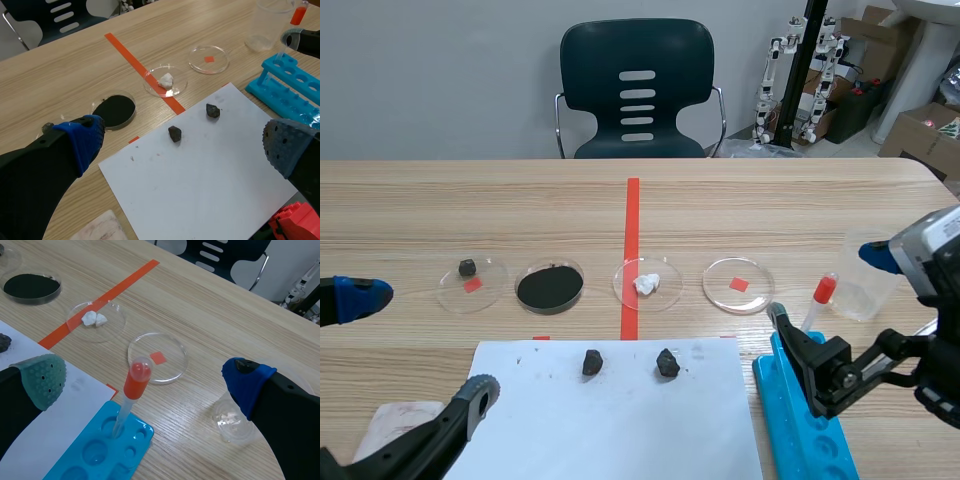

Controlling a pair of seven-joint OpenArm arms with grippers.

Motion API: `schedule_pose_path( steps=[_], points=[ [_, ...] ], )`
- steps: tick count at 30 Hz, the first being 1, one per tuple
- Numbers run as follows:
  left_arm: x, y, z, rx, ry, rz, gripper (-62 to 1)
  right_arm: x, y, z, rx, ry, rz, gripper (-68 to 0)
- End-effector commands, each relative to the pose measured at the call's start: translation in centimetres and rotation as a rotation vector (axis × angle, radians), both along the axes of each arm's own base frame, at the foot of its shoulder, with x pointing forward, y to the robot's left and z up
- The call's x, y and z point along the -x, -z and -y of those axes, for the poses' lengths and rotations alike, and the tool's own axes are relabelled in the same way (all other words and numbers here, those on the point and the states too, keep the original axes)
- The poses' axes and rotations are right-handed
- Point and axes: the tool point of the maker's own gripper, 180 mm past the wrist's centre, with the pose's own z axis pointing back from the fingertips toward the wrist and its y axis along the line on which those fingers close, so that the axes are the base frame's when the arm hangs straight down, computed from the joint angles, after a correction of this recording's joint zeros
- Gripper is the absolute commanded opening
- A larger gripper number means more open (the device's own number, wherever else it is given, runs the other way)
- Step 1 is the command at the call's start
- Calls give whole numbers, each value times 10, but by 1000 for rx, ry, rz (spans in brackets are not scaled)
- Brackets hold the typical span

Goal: Pick up the dropper by the top with the right hand

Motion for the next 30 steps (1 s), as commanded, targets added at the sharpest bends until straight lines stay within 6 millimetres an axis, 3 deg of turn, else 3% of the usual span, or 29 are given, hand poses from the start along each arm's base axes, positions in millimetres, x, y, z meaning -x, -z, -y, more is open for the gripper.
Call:
schedule_pose_path(
  steps=[1,9,15,20,30],
  points=[
    [-3,-12,4,24,-1,35,14,-5,-7,0,-6,-2,24,-30],
    [-3,-12,4,24,-1,35,14,-5,-5,-2,-7,-6,18,-42],
    [-3,-12,4,24,-1,35,14,-4,-2,-1,1,-3,4,-195],
    [-3,-12,4,24,-1,35,14,-4,-1,-1,4,-2,-2,-208],
    [-3,-12,4,24,-1,35,14,-4,4,1,19,5,-27,-365]
  ],
)
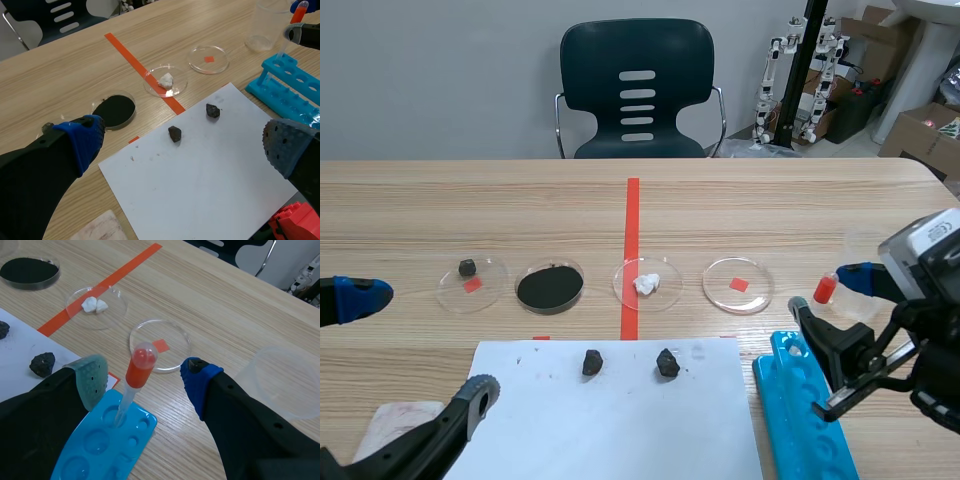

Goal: Pick up the dropper by the top with the right hand

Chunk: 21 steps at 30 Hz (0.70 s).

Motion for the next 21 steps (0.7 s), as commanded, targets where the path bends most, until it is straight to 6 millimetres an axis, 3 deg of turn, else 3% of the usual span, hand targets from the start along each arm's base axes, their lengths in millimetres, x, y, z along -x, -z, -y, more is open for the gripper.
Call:
schedule_pose_path(
  steps=[1,6,11,16,21],
  points=[
    [-3,-12,4,24,-1,35,14,-5,-6,0,-5,0,23,-379],
    [-3,-12,4,24,-1,35,14,-5,-6,0,-5,0,22,-468],
    [-3,-12,4,24,-1,35,14,-5,-6,0,-5,0,22,-479],
    [-3,-12,4,24,-1,35,14,-5,-6,0,-5,0,23,-587],
    [-3,-12,4,24,-1,35,14,-5,-6,0,-5,0,23,-600]
  ],
)
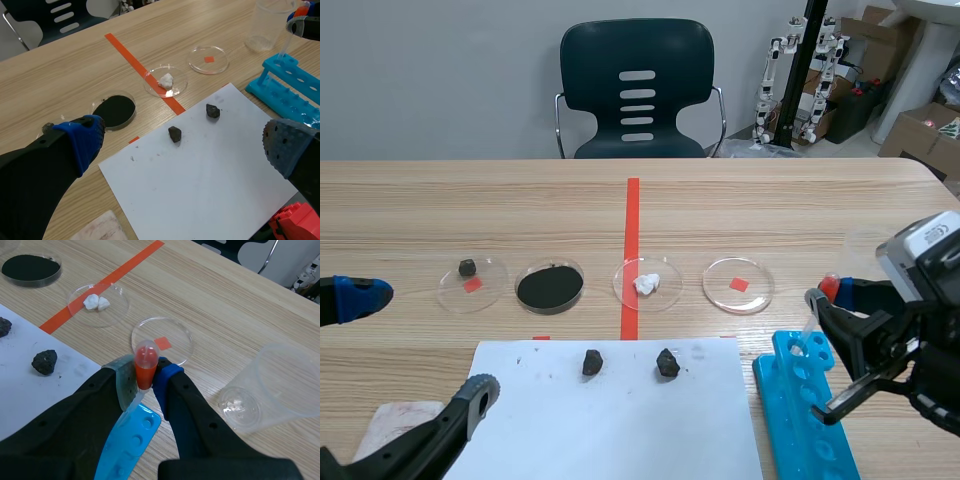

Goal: Pick up the dropper by the top with the right hand

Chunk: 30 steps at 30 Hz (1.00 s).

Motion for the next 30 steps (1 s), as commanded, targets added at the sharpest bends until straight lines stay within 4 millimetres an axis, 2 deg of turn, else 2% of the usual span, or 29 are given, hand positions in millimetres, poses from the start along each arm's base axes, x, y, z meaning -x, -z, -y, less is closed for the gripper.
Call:
schedule_pose_path(
  steps=[1,7,22,30],
  points=[
    [-3,-12,4,24,-1,35,14,-5,-7,1,-7,2,30,-605],
    [-3,-12,4,24,-1,35,14,-5,-8,1,-8,2,31,-671],
    [-3,-12,4,24,-1,35,14,-7,-12,3,-14,21,58,-671],
    [-3,-12,4,24,-1,35,14,4,-22,-6,-45,-5,86,-671]
  ],
)
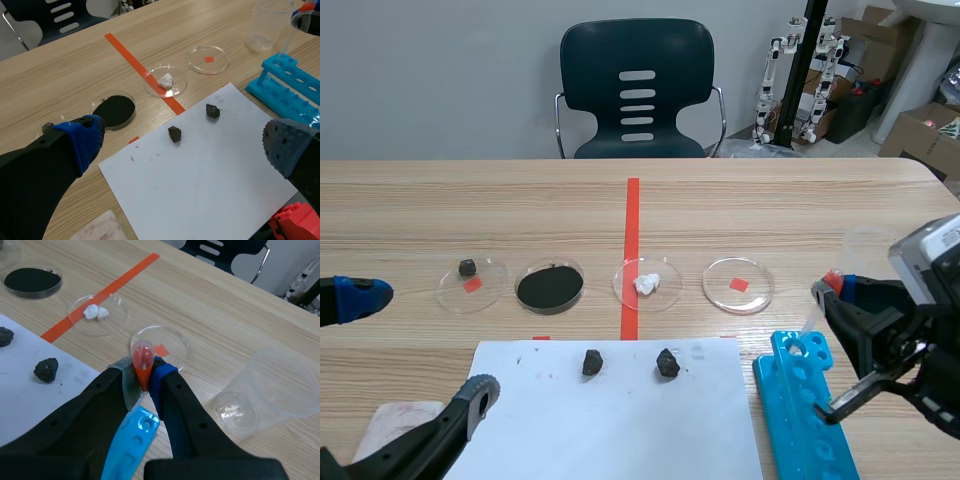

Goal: Pick up the dropper by the top with the right hand

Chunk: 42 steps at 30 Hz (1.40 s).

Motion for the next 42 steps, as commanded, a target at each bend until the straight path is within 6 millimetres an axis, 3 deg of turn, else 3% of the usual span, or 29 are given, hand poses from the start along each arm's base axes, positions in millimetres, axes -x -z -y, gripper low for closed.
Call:
schedule_pose_path(
  steps=[1,12,35,42],
  points=[
    [-3,-12,4,24,-1,35,14,-1,-16,-6,-21,-15,44,-671],
    [-3,-12,4,24,-1,35,14,15,-41,-22,-41,-52,74,-671],
    [-3,-12,4,24,-1,35,14,44,-105,-31,-34,-69,167,-671],
    [-3,-12,4,24,-1,35,14,46,-111,-33,-40,-66,179,-671]
  ],
)
